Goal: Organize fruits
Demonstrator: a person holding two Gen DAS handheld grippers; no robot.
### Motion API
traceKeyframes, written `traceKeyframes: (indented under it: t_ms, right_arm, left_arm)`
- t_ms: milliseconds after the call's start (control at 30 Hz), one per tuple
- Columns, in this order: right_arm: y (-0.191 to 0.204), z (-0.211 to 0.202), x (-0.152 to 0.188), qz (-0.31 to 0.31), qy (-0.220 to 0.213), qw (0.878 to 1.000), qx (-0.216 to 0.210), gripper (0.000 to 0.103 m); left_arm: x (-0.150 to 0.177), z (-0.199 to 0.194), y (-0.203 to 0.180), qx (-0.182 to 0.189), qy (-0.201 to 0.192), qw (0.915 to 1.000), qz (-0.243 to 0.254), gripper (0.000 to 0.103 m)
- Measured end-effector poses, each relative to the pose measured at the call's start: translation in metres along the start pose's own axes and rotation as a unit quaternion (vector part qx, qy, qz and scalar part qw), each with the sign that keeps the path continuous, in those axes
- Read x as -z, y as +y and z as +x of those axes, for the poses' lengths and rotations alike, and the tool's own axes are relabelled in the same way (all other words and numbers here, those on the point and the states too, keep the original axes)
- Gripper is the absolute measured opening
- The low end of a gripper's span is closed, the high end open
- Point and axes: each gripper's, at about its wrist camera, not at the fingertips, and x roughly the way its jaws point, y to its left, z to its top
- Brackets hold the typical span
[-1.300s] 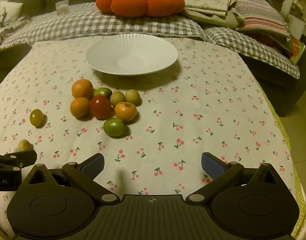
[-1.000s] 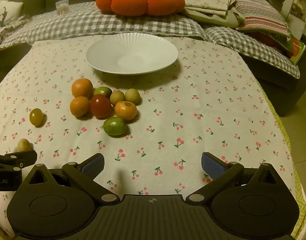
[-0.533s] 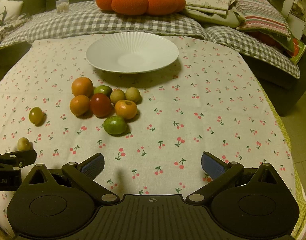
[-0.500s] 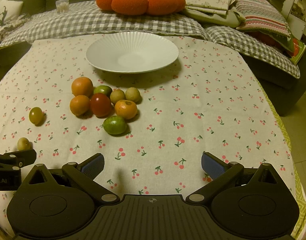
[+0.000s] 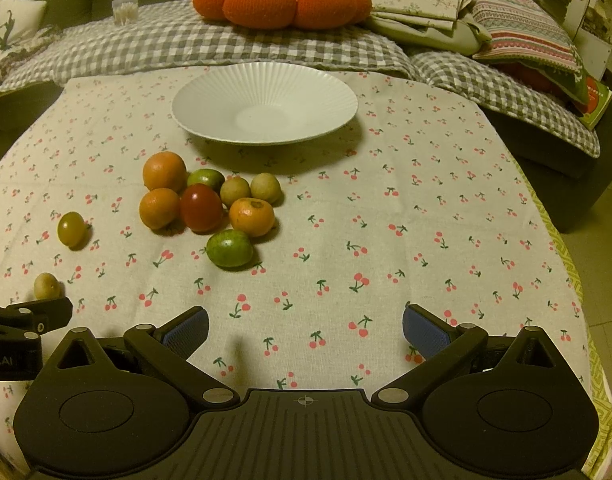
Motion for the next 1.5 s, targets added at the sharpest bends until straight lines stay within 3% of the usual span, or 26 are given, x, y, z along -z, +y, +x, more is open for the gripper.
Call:
traceKeyframes:
  t_ms: [1500]
  right_arm:
    - [0.0036, 0.0024, 0.0006, -0.003, 0.002, 1.0, 0.002, 0.103]
  left_arm:
    - [0.0001, -0.0006, 0.0019, 0.0, 0.001, 1.0, 0.0, 0.102]
